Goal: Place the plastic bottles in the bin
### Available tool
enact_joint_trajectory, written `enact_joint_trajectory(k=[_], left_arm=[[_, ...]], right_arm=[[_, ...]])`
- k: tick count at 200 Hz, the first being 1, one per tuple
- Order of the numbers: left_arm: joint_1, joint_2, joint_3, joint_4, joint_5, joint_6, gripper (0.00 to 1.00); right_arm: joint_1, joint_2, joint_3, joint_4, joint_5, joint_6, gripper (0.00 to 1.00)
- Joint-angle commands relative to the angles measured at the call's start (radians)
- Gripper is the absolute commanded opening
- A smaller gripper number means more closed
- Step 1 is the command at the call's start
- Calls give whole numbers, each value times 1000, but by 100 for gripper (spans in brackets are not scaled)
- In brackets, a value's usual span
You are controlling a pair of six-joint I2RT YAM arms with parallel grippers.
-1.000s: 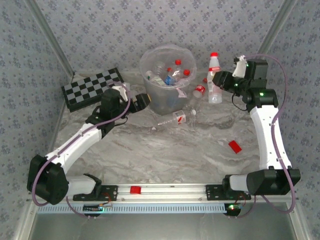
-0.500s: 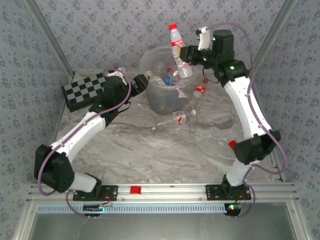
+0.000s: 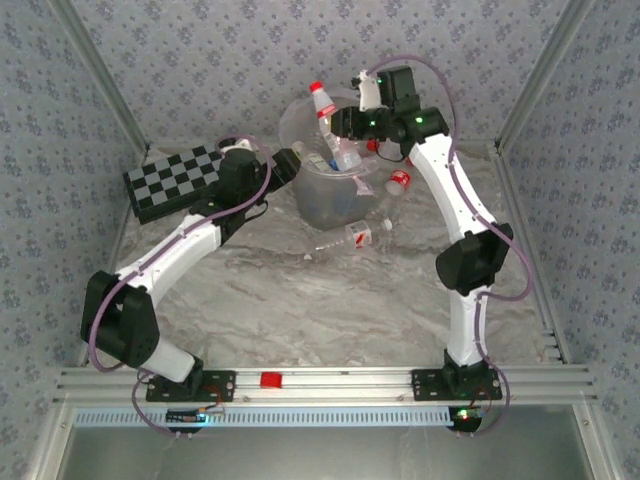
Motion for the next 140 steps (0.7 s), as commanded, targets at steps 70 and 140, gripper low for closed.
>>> enact_joint_trajectory(k=[70, 140], left_arm=[[13, 41, 25, -7, 5, -20, 90], [13, 67, 36, 1, 21, -25, 89]], right_arm=[[39, -1, 44, -188, 132, -80, 63], [38, 7, 88, -142, 152, -68, 64]])
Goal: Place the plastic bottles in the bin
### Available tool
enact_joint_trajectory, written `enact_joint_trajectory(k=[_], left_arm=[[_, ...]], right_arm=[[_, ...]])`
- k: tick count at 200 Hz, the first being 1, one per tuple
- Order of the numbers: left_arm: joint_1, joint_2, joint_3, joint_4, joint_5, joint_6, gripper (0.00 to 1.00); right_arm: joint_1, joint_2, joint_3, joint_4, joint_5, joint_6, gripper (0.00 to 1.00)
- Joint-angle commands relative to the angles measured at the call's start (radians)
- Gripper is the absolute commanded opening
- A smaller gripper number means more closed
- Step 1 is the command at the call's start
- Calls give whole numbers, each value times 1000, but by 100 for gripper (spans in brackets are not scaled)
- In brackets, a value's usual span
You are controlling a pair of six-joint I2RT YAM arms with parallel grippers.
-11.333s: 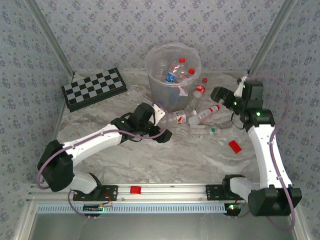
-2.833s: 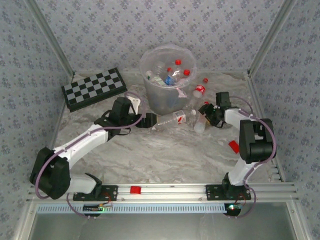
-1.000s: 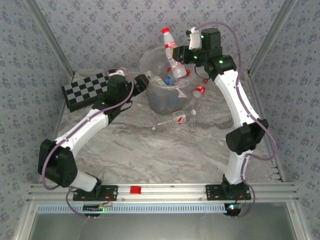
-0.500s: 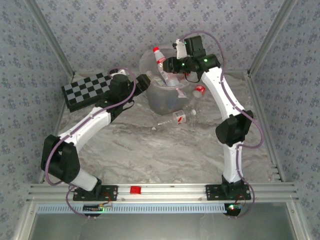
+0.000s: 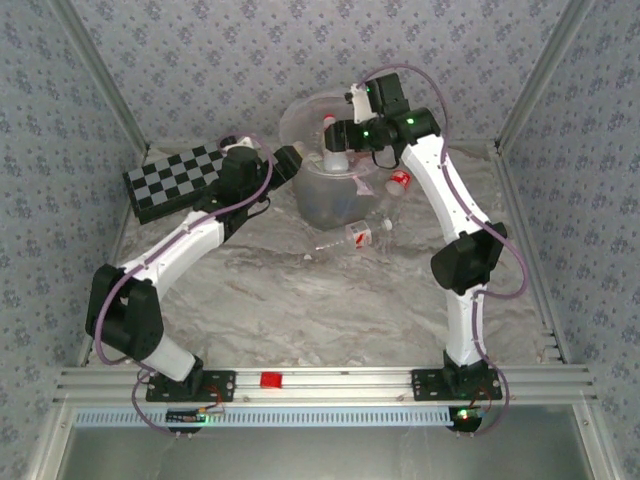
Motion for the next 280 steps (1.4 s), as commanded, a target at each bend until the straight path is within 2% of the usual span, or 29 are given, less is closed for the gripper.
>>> enact_joint_trajectory(k=[1, 18, 44, 92, 139, 170, 235, 255, 280], left_arm=[[6, 27, 20, -32, 6, 2, 89], [6, 28, 22, -34, 7, 2, 89], [6, 22, 19, -41, 7, 5, 89], [6, 22, 22, -46, 15, 5, 89], [7, 10, 22, -55, 24, 8, 89], [6, -16, 19, -68, 19, 24, 89], [6, -84, 20, -89, 22, 87, 92], [7, -115, 9, -89, 23, 106, 94], [6, -156, -8, -95, 36, 138, 96]], right_arm=[[4, -10, 53, 12, 5, 0, 64], [8, 33, 79, 22, -13, 14, 55], [8, 104, 122, 13, -15, 22, 49], [23, 166, 118, 25, -28, 32, 46], [31, 154, 112, 44, -33, 43, 45], [31, 56, 84, 89, -50, 50, 53], [7, -237, -114, 188, -71, 67, 69], [-33, -341, -235, 214, -47, 78, 73], [-131, -491, -476, 336, -30, 153, 78]])
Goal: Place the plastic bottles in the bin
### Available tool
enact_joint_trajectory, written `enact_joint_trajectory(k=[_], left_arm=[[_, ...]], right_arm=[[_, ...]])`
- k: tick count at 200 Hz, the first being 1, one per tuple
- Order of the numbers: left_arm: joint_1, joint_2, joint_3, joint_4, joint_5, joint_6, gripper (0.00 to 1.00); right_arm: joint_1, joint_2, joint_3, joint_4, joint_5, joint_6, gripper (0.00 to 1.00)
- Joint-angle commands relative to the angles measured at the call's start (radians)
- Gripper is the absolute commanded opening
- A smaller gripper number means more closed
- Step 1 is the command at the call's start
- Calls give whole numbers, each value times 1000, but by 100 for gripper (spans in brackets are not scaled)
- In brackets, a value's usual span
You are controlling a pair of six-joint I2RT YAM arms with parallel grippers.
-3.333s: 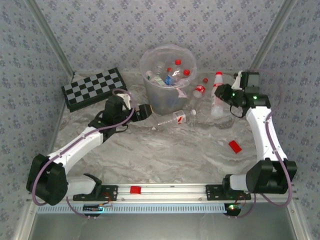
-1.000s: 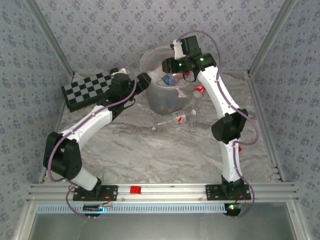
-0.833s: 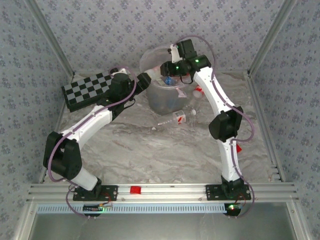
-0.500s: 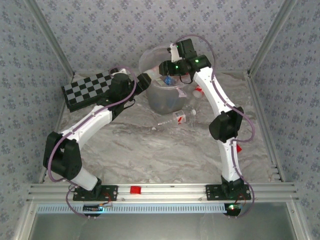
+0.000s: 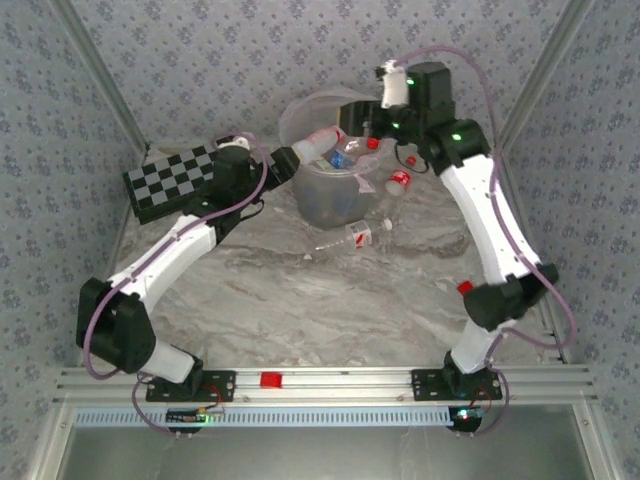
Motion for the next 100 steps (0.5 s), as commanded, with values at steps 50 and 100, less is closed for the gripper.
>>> enact_joint_trajectory(k=[50, 100], left_arm=[[6, -214, -100, -75, 94, 226, 100], [0, -499, -327, -208, 139, 349, 100]], right_arm=[[-348, -173, -487, 173, -3, 225, 82], [-428, 87, -497, 220, -155, 320, 79]])
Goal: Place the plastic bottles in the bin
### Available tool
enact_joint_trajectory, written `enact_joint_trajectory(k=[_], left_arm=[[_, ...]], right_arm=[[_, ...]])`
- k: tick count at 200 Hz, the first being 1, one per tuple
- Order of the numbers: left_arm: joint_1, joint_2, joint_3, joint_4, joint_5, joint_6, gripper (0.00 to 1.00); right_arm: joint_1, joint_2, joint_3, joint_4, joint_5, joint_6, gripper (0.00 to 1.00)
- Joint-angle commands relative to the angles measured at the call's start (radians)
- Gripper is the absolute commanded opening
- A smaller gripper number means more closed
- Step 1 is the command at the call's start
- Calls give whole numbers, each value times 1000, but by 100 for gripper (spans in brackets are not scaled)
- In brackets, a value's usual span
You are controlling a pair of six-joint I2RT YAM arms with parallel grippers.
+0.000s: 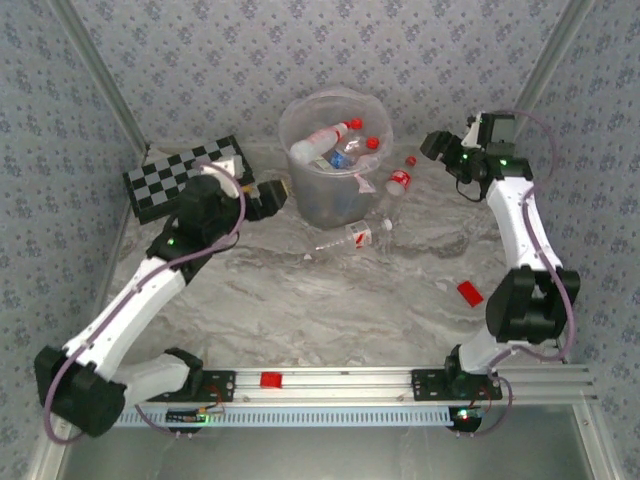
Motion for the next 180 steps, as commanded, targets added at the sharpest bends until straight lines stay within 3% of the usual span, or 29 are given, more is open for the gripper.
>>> enact_joint_trajectory(k=[1, 58, 97, 147, 180], left_arm=[[0, -125, -93, -83, 40, 90, 100], [-10, -322, -302, -68, 61, 1, 100], [-13, -346, -364, 11, 57, -39, 100], [-19, -313, -340, -2, 74, -26, 100], [-21, -294, -309, -21, 66, 1, 100]], right_arm=[[-5, 134, 27, 38, -104, 72, 79], [47, 409, 143, 54, 23, 133, 86], [81, 563, 247, 40, 1, 156, 88], [77, 710, 407, -29, -12, 170, 82], [71, 706, 414, -42, -5, 150, 70]])
